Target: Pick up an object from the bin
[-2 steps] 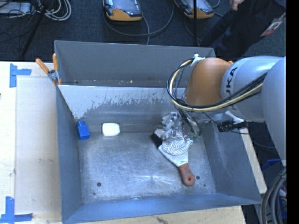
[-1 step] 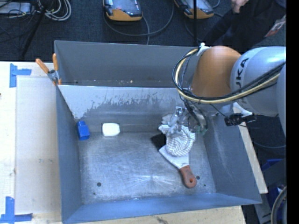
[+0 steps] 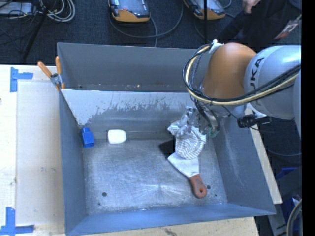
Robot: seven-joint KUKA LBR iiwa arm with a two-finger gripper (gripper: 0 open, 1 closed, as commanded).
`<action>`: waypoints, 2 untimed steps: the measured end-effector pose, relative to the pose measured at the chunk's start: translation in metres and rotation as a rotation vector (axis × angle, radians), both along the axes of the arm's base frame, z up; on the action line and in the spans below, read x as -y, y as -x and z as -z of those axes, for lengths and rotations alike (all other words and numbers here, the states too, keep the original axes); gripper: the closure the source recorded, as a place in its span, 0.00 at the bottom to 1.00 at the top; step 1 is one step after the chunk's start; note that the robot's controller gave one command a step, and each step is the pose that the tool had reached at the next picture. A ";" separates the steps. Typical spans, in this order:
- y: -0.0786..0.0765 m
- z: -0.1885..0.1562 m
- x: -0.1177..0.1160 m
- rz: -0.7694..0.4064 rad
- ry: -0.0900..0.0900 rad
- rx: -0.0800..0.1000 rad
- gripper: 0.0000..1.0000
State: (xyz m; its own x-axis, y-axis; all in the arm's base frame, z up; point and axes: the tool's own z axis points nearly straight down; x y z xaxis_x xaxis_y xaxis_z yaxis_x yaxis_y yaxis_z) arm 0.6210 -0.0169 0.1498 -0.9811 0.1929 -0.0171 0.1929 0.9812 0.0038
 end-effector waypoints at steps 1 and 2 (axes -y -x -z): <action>0.010 -0.003 0.001 -0.014 0.000 -0.030 1.00; -0.001 -0.083 -0.012 -0.040 0.001 -0.016 1.00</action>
Offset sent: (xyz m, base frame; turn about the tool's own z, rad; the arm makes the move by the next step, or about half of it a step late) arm 0.0009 0.0115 0.0830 -0.0379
